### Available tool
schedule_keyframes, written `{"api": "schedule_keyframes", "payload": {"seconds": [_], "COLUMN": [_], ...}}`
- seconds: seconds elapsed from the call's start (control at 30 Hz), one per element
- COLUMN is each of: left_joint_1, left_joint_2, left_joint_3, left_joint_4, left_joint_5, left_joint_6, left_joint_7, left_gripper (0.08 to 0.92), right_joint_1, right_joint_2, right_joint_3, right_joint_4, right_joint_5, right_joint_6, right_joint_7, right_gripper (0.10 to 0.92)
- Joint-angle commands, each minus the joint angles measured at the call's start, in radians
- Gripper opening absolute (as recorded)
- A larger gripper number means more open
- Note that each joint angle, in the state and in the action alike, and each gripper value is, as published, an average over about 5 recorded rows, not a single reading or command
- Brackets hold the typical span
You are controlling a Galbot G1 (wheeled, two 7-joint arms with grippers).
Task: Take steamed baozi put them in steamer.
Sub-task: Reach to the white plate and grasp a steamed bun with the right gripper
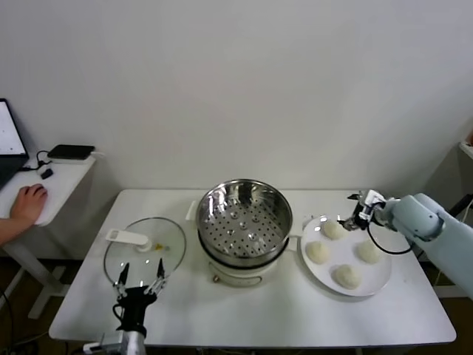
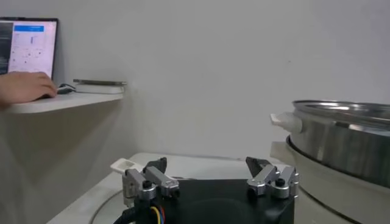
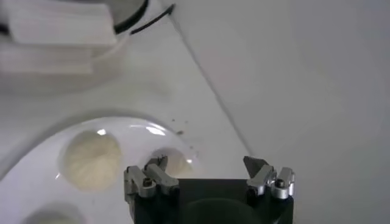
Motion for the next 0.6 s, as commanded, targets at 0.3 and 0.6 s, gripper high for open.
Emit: {"api": "schedule_keyframes", "payload": {"seconds": [0.3, 0.6], "left_joint_1": [0.005, 0.010], "left_joint_2": [-0.027, -0.027], "left_joint_3": [0.002, 0.001], "left_joint_4": [-0.001, 0.001], "left_joint_5": [0.001, 0.002], "left_joint_6": [-0.004, -0.007], "left_joint_7": [0.001, 0.002], "left_gripper": [0.823, 0.823], "right_joint_1": [0.505, 0.555], "right_joint_2": [0.137, 0.331], "right_joint_3": [-0.588, -0.671], "right_joint_4": [-0.321, -0.540], "right_joint_5": [0.009, -0.005], "right_joint_6": [0.196, 0.318], "right_joint_7": [-0.294, -0.365], "right_gripper": [0.823, 0.823]}}
